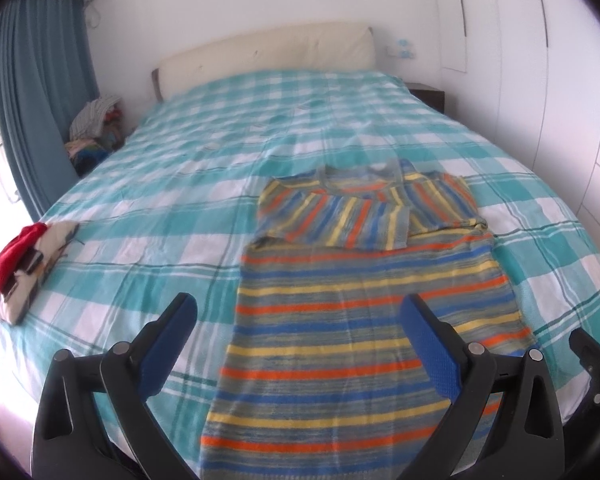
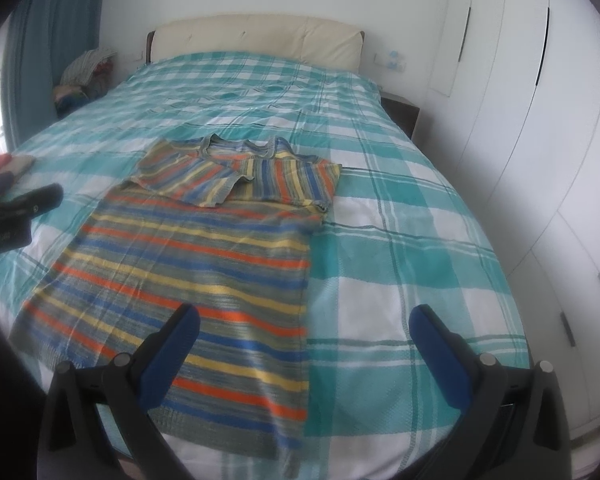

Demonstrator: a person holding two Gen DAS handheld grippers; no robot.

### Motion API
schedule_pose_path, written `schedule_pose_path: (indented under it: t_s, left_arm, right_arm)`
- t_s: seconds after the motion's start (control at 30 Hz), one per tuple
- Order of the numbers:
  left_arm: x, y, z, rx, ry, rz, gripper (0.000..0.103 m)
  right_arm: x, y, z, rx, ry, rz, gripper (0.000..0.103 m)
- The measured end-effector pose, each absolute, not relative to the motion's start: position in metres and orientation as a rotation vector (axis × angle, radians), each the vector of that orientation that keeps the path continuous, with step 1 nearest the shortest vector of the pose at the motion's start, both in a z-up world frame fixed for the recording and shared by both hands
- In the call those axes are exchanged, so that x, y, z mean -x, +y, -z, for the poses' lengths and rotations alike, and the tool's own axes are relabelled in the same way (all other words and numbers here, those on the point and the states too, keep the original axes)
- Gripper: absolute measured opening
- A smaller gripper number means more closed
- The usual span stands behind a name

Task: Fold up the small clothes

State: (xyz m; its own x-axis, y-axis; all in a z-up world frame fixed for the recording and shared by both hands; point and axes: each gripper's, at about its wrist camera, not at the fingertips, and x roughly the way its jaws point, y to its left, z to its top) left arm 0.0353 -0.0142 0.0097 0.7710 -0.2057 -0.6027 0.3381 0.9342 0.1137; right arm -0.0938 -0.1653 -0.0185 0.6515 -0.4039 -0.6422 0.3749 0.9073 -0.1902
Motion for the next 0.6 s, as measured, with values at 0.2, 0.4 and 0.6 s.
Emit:
schedule_pose_path:
  t_s: [0.2,0.4,0.6]
  left_arm:
    - [-0.038,-0.011,-0.01,-0.205,0.632,0.283,0.102]
    - [-0.038,-0.007,-0.012,-0.19,0.618,0.266,0.102]
    - [-0.037,-0.001,-0.017,-0.169,0.595,0.233,0.102]
  right_arm:
    - [0.091,-0.164,0.019,0.044,0.742,0.438,0.103]
    - [0.089,-0.162,0.022,0.046,0.75,0.436,0.103]
    - [0.089,-0.162,0.023,0.046,0.753,0.436,0.103]
